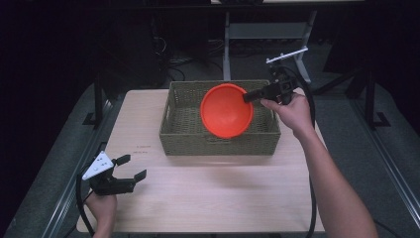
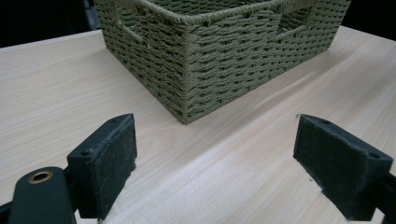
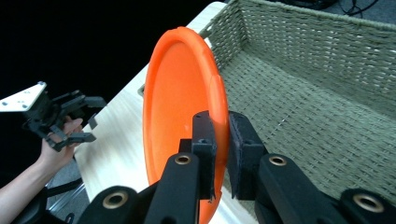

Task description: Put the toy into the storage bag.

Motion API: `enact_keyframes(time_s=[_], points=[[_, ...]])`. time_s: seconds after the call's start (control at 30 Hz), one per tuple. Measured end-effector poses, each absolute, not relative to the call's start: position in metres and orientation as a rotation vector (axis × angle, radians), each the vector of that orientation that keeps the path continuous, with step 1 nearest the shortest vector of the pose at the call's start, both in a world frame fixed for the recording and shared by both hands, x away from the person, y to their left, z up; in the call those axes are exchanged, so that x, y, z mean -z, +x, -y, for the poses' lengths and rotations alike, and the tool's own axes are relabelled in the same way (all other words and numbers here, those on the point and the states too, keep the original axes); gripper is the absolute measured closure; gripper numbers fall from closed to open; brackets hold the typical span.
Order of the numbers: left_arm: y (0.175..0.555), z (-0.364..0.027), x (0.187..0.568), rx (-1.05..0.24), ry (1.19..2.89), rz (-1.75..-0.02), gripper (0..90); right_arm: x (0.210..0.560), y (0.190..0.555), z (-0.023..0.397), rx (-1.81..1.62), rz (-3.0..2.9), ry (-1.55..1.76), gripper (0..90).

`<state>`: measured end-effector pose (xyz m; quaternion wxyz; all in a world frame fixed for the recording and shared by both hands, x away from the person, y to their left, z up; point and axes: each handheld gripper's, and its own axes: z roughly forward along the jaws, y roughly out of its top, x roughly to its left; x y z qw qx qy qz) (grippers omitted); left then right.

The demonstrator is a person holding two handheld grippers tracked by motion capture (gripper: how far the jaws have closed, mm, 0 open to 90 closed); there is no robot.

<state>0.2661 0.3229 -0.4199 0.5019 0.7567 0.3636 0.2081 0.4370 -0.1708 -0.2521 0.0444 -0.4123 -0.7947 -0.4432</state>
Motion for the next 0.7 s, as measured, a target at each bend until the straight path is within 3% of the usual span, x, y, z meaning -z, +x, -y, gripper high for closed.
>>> enact_keyframes(time_s=[0.7], points=[[0.266, -0.323, 0.42, -0.5, 1.828, -0.876, 12.6, 0.26, 0.466, 0.175, 1.344, 2.386, -1.418, 82.0]])
